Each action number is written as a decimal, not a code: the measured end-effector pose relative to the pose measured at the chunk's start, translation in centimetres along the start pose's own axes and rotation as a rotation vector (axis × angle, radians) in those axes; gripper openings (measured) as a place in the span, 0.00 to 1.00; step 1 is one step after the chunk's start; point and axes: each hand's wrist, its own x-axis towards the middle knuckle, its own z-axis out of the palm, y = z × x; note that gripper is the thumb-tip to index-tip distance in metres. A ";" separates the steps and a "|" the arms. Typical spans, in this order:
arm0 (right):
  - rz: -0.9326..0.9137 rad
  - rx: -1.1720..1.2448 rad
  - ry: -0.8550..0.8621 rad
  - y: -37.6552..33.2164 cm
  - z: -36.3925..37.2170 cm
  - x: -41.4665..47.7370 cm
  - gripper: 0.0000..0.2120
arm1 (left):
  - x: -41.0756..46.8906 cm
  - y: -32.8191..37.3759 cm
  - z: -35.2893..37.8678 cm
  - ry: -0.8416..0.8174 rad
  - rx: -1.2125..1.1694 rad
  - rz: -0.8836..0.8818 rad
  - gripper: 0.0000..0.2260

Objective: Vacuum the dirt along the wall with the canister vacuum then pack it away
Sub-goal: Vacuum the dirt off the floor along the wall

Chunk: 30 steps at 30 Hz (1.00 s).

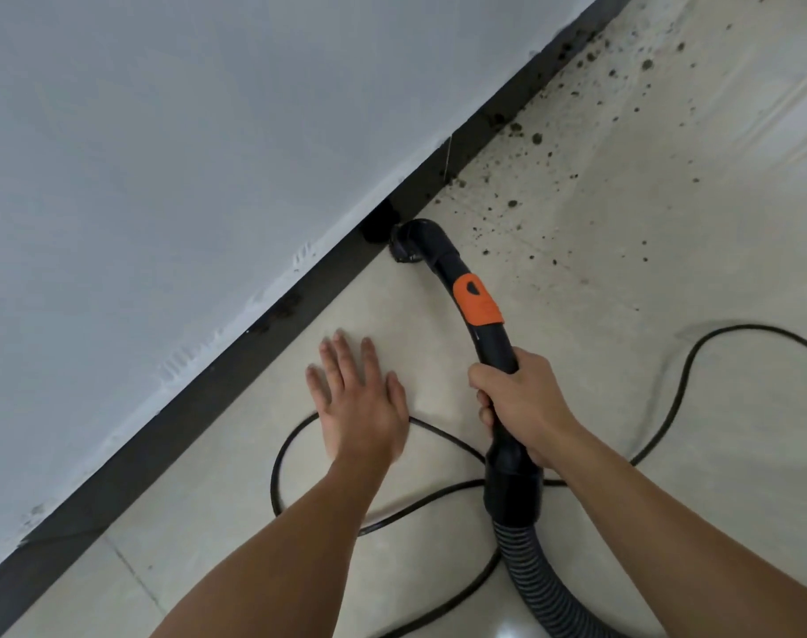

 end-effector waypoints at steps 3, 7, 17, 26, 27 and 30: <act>-0.005 -0.049 0.008 1.3 -0.5 -2.1 0.05 | 0.0 0.0 0.0 -0.004 0.000 0.001 0.28; 0.016 -0.004 0.173 5.4 -3.8 -6.2 0.07 | 0.1 -0.1 -0.1 -0.011 -0.010 0.002 0.28; 0.053 0.271 0.557 9.7 -13.7 -8.0 0.04 | -0.3 0.0 -0.1 -0.008 0.061 0.013 0.28; -0.103 -0.154 0.131 10.1 -7.5 -11.5 0.06 | -8.3 -5.6 0.4 0.015 0.048 0.178 0.28; -0.105 -0.188 0.098 10.3 -6.8 -12.2 0.07 | -9.8 -6.7 0.5 0.022 0.040 0.158 0.29; -0.122 -0.349 -0.005 10.9 -4.3 -13.9 0.07 | -13.3 -9.7 0.8 0.036 -0.002 0.026 0.28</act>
